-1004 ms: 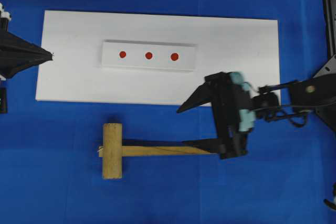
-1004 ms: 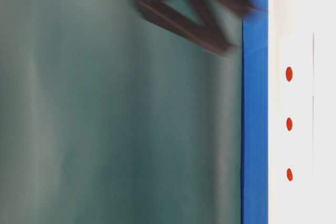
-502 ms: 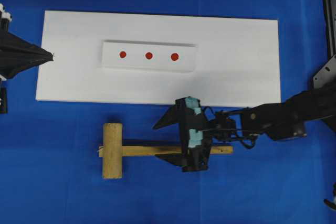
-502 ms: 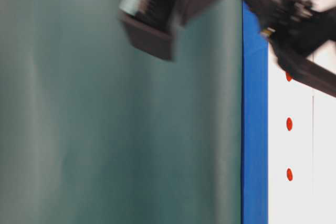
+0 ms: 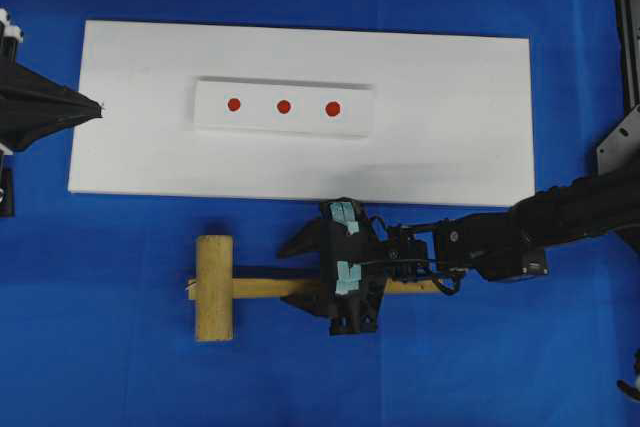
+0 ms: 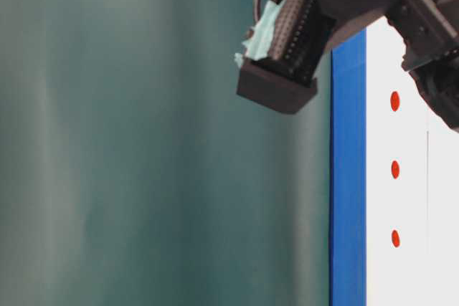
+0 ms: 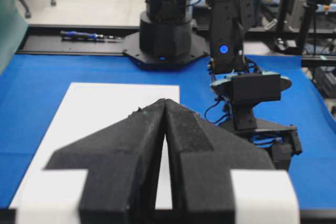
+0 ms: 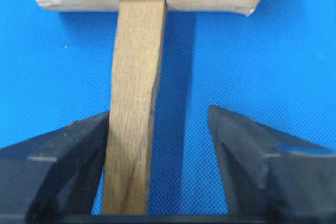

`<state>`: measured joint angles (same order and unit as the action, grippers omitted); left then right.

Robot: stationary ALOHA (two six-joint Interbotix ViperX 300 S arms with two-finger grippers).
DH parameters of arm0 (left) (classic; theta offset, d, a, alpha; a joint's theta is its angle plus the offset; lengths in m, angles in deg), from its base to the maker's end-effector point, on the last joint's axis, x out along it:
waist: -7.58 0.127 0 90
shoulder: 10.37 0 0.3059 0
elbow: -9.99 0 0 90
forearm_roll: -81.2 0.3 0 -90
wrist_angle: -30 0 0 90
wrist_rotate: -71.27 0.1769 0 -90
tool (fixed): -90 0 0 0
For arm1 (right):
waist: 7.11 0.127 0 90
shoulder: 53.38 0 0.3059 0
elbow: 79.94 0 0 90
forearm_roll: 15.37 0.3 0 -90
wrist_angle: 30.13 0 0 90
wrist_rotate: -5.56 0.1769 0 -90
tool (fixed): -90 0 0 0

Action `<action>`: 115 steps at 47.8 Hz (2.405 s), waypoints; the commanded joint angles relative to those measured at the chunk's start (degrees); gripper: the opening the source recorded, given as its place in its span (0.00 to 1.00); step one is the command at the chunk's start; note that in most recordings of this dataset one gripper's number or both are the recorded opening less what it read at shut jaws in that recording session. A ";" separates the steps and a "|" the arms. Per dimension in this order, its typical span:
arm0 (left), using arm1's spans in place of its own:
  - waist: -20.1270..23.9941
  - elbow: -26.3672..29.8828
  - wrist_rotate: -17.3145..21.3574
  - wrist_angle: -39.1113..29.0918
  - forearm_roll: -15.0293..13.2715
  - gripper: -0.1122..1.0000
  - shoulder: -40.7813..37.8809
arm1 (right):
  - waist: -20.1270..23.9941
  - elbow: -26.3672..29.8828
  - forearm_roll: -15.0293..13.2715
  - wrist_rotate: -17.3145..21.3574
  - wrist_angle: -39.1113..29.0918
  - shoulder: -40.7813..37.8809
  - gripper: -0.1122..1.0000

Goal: Hit the mark with a hammer.
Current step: 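Move the right gripper to the wooden mallet handle and close on it, then lift the mallet with the right gripper and swing it over the board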

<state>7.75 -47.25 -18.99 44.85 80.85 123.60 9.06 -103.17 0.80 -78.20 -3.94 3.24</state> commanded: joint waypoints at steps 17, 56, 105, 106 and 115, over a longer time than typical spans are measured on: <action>0.00 0.53 -0.26 0.18 -0.09 0.10 -0.35 | 0.26 1.49 0.00 0.18 0.09 2.90 0.19; 0.00 0.53 -0.44 -0.53 -0.09 0.10 -0.26 | -2.55 0.26 -0.18 -6.06 -11.07 24.52 0.19; 0.00 0.44 -0.62 -1.49 -0.53 0.10 -0.53 | -17.40 -3.25 -2.90 -42.54 0.35 27.77 0.19; -0.09 0.44 -0.53 -1.49 -0.62 0.10 -0.62 | -17.40 -3.25 -2.81 -44.47 0.70 27.86 0.19; 0.00 0.44 -1.58 -0.88 -0.70 0.10 -0.62 | -17.40 -3.52 0.18 -61.44 4.57 28.04 0.19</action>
<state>7.75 -47.34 -19.96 43.27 80.32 123.60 -8.17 -107.47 -0.35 -136.12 -2.10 29.26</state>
